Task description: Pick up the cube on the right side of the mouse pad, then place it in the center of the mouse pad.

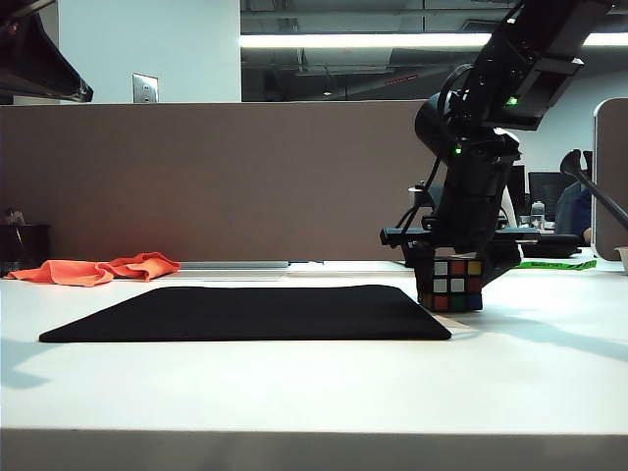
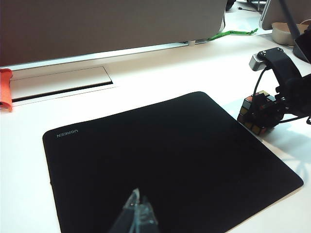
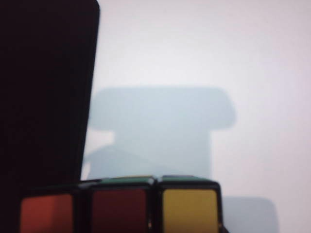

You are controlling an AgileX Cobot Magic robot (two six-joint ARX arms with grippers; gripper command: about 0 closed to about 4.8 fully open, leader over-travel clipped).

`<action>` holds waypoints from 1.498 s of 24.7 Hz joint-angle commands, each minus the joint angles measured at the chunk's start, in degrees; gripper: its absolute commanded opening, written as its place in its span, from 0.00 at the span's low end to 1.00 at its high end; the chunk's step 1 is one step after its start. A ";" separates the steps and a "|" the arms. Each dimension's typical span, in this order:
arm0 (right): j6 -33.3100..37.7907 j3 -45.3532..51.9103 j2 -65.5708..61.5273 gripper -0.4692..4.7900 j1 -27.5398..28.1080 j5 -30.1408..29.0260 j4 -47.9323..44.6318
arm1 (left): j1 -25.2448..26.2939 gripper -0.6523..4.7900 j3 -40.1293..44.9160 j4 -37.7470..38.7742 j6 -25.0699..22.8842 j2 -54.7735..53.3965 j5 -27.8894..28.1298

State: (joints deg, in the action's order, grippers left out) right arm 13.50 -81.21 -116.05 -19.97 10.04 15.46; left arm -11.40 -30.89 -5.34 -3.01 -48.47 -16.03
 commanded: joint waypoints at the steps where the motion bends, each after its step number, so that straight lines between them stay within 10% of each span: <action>1: -0.22 -1.99 0.81 0.47 -0.04 0.28 -0.72 | -0.04 0.11 -0.37 -0.81 0.00 0.07 -0.31; 28: 0.09 -11.32 -0.17 0.47 -22.36 -0.55 -7.19 | -0.04 0.11 -0.35 -0.70 0.26 0.07 -0.31; 37: 10.84 -11.34 -2.38 0.49 -22.99 5.22 -6.97 | -0.04 0.11 -0.35 -0.72 0.46 0.07 -0.31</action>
State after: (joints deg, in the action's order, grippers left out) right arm 22.33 -92.07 -118.74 -42.78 13.50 9.93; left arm -11.40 -30.92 -5.37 -2.79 -48.51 -16.05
